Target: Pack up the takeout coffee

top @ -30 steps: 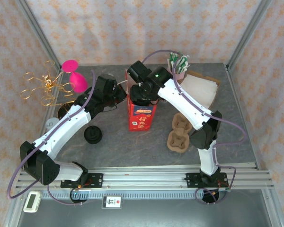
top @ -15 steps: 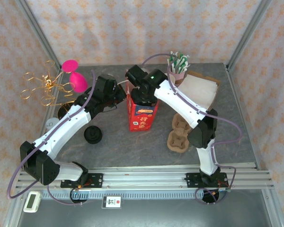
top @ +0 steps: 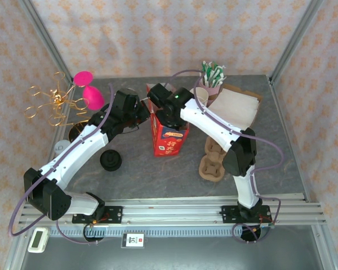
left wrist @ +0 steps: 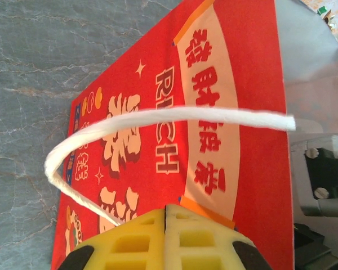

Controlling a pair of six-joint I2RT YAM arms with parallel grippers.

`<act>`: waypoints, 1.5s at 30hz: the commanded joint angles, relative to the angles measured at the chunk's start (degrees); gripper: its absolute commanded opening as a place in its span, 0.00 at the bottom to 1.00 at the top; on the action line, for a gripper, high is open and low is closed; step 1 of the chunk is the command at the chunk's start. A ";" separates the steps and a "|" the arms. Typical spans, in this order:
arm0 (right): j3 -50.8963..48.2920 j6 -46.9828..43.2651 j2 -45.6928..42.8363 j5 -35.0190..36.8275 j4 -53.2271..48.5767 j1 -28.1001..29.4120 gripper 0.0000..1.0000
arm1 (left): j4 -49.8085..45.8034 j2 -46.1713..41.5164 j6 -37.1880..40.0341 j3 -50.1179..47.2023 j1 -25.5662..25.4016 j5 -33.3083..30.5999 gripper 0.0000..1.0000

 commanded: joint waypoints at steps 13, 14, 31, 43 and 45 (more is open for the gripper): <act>-1.55 -0.50 2.07 0.86 -0.32 0.51 0.68 | -0.32 -6.88 1.51 1.73 3.66 5.05 0.36; -1.01 -0.59 2.27 1.02 -0.57 0.49 0.68 | -1.35 -7.64 1.99 2.38 4.14 4.80 0.37; 0.21 -0.59 1.76 1.34 -0.88 0.52 0.71 | -3.15 5.20 8.73 14.28 6.92 6.87 0.45; 1.53 -0.25 1.87 1.69 -1.48 0.55 0.80 | -0.54 7.90 9.45 13.76 7.10 7.50 0.23; 1.64 -0.26 1.82 1.69 -1.65 0.47 0.81 | -0.34 7.85 9.46 13.25 7.10 7.75 0.21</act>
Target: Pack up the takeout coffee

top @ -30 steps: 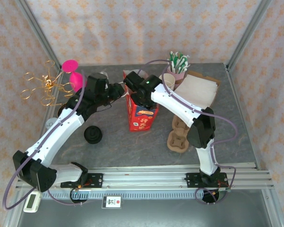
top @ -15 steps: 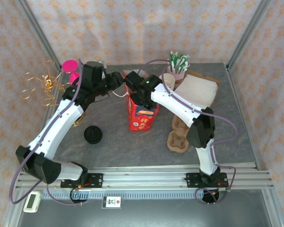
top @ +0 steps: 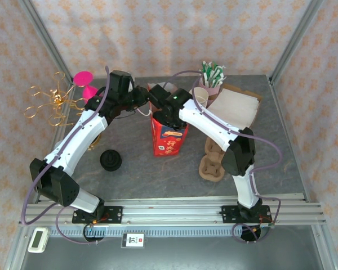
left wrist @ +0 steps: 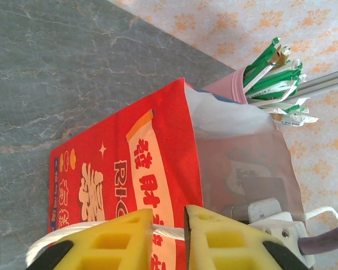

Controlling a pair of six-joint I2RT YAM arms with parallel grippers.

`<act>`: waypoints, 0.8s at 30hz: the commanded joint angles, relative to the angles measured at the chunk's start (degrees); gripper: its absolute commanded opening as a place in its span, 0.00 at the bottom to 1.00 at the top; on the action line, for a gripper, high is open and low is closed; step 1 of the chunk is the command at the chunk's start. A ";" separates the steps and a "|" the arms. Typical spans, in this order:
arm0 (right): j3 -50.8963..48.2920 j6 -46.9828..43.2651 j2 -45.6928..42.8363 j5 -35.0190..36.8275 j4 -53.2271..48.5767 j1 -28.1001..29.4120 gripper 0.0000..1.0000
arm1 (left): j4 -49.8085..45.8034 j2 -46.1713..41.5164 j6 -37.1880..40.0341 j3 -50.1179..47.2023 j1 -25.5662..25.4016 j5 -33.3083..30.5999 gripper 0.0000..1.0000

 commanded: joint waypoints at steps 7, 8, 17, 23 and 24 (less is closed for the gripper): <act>2.24 0.20 1.23 1.23 -2.53 0.28 0.92 | 1.29 0.17 0.93 -0.18 0.46 -0.56 0.18; 2.18 0.18 1.20 1.13 -2.53 0.29 0.93 | 1.33 0.17 0.88 -0.22 0.50 -0.60 0.17; 3.35 0.23 1.56 1.42 -3.27 0.26 1.00 | 1.37 0.44 0.69 -1.32 0.46 -1.11 0.12; 5.10 0.26 1.93 1.40 -4.48 0.34 1.00 | 1.62 0.35 0.73 -2.06 0.47 -1.12 0.05; 5.25 0.34 1.97 1.49 -4.64 0.33 1.00 | 1.66 0.35 0.81 -2.22 0.47 -1.06 0.03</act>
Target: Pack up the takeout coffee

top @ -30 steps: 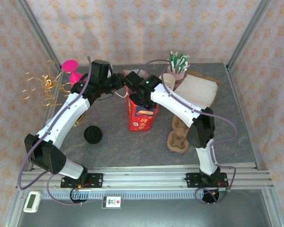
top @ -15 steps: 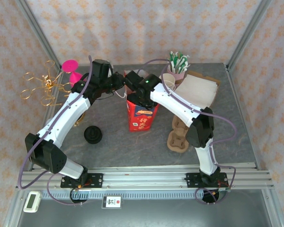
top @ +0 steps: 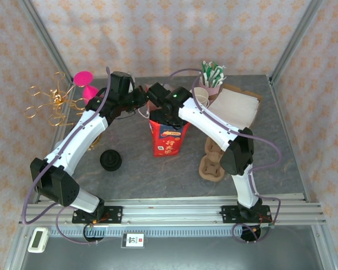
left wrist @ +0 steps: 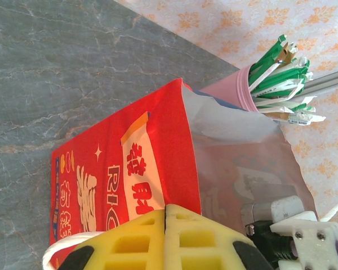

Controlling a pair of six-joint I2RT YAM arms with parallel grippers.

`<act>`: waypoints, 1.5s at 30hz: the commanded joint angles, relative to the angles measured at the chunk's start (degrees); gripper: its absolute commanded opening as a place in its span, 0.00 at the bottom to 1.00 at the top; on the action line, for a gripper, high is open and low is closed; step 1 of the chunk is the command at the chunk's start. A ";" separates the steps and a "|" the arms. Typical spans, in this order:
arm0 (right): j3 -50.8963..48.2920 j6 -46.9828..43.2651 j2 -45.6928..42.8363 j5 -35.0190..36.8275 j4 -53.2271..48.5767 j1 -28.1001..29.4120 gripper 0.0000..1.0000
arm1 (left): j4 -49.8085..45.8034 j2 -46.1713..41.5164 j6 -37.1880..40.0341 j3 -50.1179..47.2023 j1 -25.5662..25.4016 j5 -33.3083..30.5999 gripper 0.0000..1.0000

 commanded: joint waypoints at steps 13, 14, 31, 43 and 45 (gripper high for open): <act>3.28 0.58 0.56 1.77 -4.12 0.26 1.00 | 0.82 0.42 0.70 -1.62 0.48 -1.04 0.00; 3.29 0.56 0.55 1.87 -4.16 0.28 1.00 | 0.78 0.42 0.69 -1.63 0.44 -1.10 0.00; 3.74 1.05 -1.10 0.90 -4.30 0.30 1.00 | 0.84 0.60 0.61 -1.84 0.44 -1.83 0.00; 4.48 1.18 -2.28 -0.54 -4.29 0.26 1.00 | 0.50 0.62 0.61 -1.92 0.44 -2.27 0.00; 4.50 1.15 -2.48 -0.50 -4.29 0.29 1.00 | 0.70 0.68 0.52 -1.92 0.44 -1.86 0.00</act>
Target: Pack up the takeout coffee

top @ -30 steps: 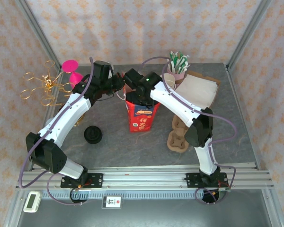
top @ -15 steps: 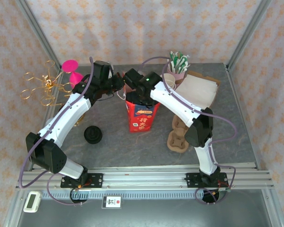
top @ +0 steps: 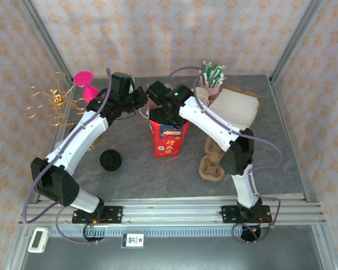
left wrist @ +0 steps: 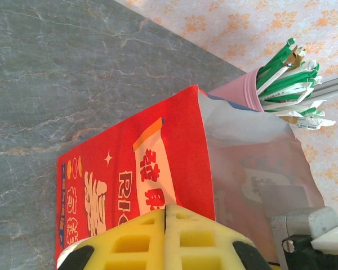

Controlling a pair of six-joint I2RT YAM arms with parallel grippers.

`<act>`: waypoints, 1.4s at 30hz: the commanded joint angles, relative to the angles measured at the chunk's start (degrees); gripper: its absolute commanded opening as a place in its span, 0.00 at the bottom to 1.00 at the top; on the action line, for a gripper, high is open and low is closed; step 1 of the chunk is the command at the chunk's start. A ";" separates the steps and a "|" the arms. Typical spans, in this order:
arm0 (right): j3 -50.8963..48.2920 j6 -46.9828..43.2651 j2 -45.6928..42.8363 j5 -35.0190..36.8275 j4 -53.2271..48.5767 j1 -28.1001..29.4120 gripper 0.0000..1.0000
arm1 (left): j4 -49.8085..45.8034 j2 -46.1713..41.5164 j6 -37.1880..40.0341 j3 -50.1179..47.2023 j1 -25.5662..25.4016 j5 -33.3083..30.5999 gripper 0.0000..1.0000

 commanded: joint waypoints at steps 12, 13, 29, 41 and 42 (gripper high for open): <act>2.44 0.91 -3.36 0.02 -1.83 0.22 1.00 | -0.44 0.59 0.45 -1.05 0.35 -0.96 0.00; 2.48 0.90 -3.53 0.05 -1.83 0.33 1.00 | -0.41 0.59 0.45 -1.03 0.35 -0.91 0.00; 2.13 1.01 -4.17 -0.59 -1.85 0.34 1.00 | -0.81 0.81 0.72 -0.94 0.39 -0.99 0.00; 2.48 0.99 -4.64 -0.35 -1.83 0.26 1.00 | -1.04 0.50 0.72 -1.47 0.36 -1.53 0.00; 2.68 0.91 -4.61 -0.39 -1.82 0.30 1.00 | -1.00 0.59 0.70 -1.47 0.37 -1.56 0.00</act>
